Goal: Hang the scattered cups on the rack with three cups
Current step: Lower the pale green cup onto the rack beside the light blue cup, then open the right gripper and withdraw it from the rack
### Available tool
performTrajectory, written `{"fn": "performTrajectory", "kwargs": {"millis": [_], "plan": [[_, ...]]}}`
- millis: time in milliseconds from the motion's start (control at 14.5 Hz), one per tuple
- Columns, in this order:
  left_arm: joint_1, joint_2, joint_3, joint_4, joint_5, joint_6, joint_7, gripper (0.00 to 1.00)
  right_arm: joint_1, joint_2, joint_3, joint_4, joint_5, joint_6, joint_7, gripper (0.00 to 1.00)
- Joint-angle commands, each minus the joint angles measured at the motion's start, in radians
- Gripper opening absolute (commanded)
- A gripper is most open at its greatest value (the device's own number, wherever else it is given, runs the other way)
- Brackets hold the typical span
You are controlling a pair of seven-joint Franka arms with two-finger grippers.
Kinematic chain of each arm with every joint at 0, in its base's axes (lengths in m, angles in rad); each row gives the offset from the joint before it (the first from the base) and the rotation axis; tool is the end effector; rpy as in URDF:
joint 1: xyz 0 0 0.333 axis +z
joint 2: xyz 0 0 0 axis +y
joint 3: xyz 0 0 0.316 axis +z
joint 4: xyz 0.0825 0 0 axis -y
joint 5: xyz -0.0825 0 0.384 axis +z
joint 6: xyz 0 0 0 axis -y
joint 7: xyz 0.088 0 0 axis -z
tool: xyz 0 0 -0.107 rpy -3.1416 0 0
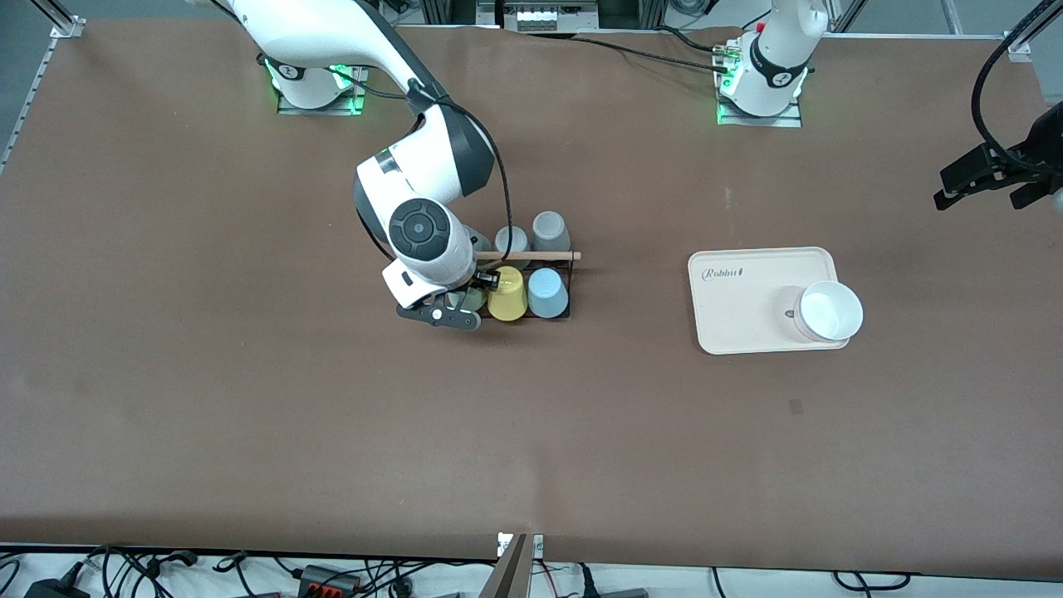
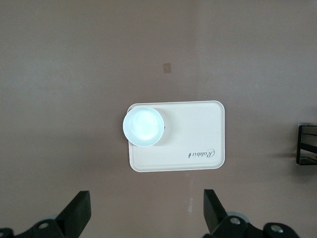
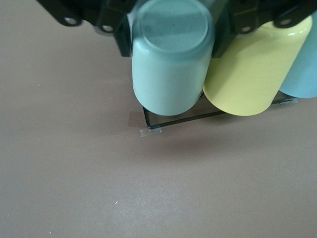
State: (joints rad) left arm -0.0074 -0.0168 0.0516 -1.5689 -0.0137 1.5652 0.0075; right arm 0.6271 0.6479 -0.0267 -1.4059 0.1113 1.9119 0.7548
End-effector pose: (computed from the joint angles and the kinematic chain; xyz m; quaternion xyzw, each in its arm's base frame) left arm 0.5485 0.0230 0.6342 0.9998 0.0183 0.0067 0.0071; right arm 0.5769 0.4089 0.3119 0.9919 -0.0969 -0.0818 0.0110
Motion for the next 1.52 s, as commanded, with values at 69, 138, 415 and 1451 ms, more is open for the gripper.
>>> {"fn": "performTrajectory", "kwargs": {"millis": [69, 138, 415, 1451], "plan": [[0.003, -0.009, -0.006, 0.006, -0.009, -0.007, 0.003, 1.00, -0.004, -0.001, -0.007, 0.085, 0.004, -0.028, 0.050, 1.00], [0.003, -0.009, -0.007, 0.006, -0.009, -0.007, 0.003, 1.00, -0.006, -0.001, -0.015, 0.103, 0.002, -0.043, 0.049, 1.00], [0.003, -0.008, -0.006, 0.007, -0.008, -0.007, 0.003, 1.00, -0.065, -0.076, -0.038, 0.133, -0.010, -0.097, 0.035, 1.00], [0.001, -0.006, -0.006, 0.023, -0.003, -0.004, 0.000, 1.00, -0.572, -0.315, -0.056, 0.144, -0.053, -0.272, -0.718, 1.00]]}}
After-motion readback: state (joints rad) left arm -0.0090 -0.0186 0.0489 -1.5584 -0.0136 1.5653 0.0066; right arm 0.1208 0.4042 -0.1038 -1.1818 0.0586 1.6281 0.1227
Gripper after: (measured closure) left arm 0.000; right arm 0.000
